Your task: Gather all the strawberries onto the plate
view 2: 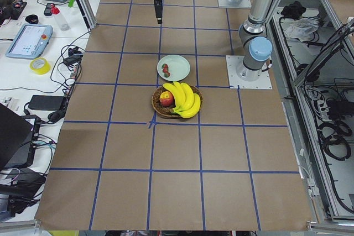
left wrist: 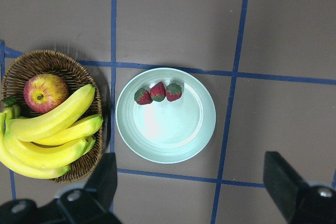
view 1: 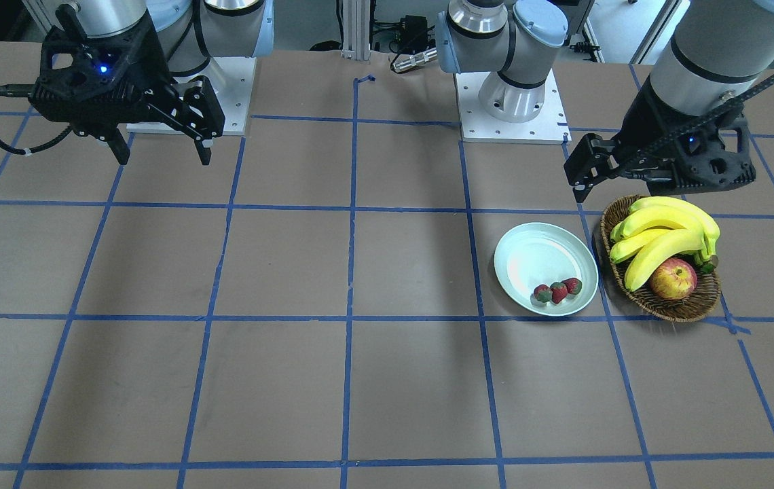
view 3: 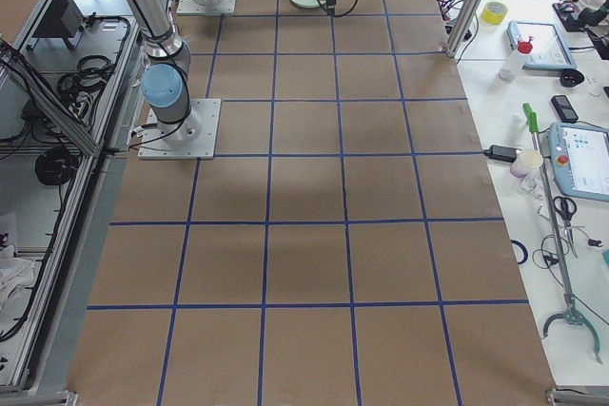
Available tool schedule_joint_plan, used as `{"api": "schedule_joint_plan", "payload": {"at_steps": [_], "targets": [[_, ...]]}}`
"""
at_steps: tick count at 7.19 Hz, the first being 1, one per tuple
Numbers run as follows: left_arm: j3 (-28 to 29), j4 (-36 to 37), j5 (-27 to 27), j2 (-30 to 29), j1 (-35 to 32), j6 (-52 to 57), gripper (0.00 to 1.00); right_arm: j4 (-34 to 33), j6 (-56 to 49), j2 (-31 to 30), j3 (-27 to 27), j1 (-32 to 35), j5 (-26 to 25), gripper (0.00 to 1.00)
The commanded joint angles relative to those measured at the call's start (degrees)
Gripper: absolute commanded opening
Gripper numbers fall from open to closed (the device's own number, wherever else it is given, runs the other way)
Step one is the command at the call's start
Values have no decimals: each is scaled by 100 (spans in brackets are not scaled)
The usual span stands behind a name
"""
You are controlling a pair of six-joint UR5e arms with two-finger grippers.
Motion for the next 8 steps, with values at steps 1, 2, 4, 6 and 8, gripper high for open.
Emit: {"api": "schedule_joint_plan", "payload": {"at_steps": [1,2,4,6,8], "targets": [[14,-15,-134,4,-164,7,100,0,0,0,0,0,0,100],[14,-6,-134,21,-322,16,100,0,0,0,0,0,9,100],[-47,21,-406,-13,-507,51,100,0,0,0,0,0,0,100],[-74,81,-608,-5,-499,60,100,0,0,0,0,0,9,100],[-65,73,-627,56,-508,69,100,0,0,0,0,0,9,100]]}}
